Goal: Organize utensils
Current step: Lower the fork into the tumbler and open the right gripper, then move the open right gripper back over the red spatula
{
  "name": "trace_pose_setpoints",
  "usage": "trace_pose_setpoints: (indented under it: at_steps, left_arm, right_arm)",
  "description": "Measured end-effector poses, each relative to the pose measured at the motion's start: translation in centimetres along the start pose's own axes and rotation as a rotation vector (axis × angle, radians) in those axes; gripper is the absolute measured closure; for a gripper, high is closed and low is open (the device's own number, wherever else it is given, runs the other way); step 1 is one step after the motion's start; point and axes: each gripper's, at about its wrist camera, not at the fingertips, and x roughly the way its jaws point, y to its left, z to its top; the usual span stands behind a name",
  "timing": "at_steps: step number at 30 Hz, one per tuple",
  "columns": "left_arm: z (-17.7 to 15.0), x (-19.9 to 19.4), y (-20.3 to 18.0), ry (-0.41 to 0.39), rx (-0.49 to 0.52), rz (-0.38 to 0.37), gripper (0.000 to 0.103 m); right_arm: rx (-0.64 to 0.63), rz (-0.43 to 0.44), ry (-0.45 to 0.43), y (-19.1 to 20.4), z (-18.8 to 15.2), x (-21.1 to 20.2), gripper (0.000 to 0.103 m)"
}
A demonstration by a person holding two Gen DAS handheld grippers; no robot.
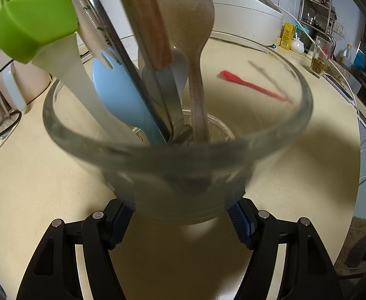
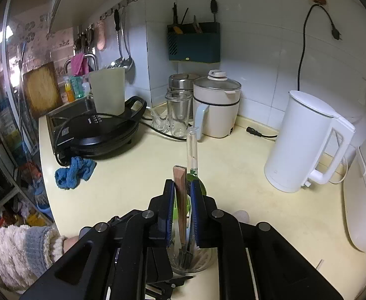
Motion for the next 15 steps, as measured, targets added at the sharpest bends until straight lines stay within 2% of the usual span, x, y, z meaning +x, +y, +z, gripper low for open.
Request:
trace_pose_setpoints:
  at_steps: [8, 12, 15]
  left_arm:
    - [-0.1, 0.0, 0.1, 0.001, -0.003, -0.003, 0.029]
    - [-0.1, 0.0, 0.1, 0.001, -0.004, -0.003, 0.028]
    - [-0.1, 0.0, 0.1, 0.001, -0.003, -0.003, 0.029]
  right_arm:
    - [0.067, -0.034, -0.091, -1.7, 0.6, -2.1, 0.089]
    - [0.084, -0.053, -0.126, -2.5, 1.1, -2.8, 0.082]
    - [0.106, -0.085, -0.132, -3.2, 1.0, -3.1, 0.082]
